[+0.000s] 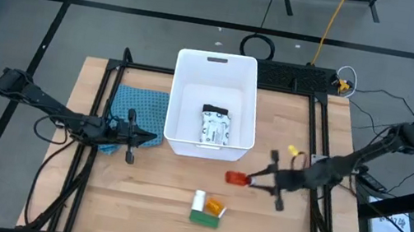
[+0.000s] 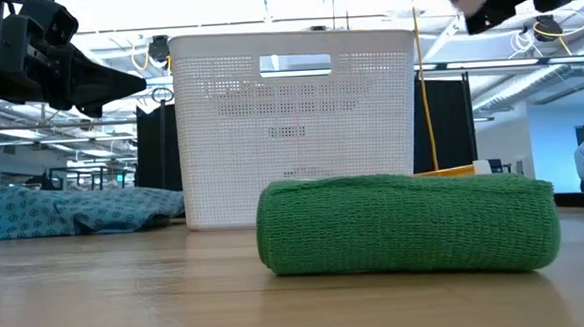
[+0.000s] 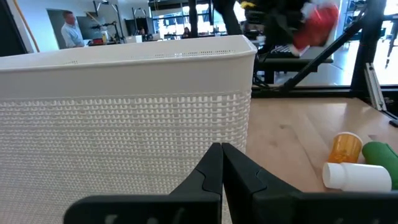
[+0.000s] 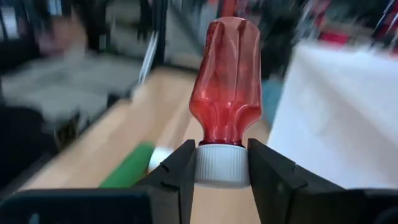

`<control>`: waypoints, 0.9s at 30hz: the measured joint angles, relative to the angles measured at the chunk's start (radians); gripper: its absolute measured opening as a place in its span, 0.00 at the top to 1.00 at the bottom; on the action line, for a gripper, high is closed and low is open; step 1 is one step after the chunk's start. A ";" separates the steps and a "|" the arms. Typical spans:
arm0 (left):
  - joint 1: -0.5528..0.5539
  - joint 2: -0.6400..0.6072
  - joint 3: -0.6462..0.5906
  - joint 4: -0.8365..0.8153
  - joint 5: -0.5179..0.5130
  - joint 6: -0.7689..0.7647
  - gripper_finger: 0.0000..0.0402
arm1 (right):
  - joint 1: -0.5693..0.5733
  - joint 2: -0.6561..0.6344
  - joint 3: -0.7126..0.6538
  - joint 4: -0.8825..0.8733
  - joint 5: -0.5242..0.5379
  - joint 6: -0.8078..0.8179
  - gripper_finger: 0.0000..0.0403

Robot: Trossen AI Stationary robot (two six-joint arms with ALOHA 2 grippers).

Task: Pick & place medical supplies in basket/bin
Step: Put the red medicine bottle into the white container

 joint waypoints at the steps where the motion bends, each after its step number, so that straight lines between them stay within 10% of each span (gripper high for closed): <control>1: 0.000 0.000 0.000 0.000 0.000 0.000 0.99 | -0.005 -0.057 -0.047 0.049 0.000 -0.011 0.73; 13: 0.000 0.000 0.000 0.000 0.000 -0.017 0.99 | -0.029 -0.358 -0.310 0.321 0.032 -0.051 0.73; 27: 0.000 0.000 0.000 0.011 -0.029 0.031 0.99 | -0.361 0.041 0.530 -0.339 0.070 -0.088 0.73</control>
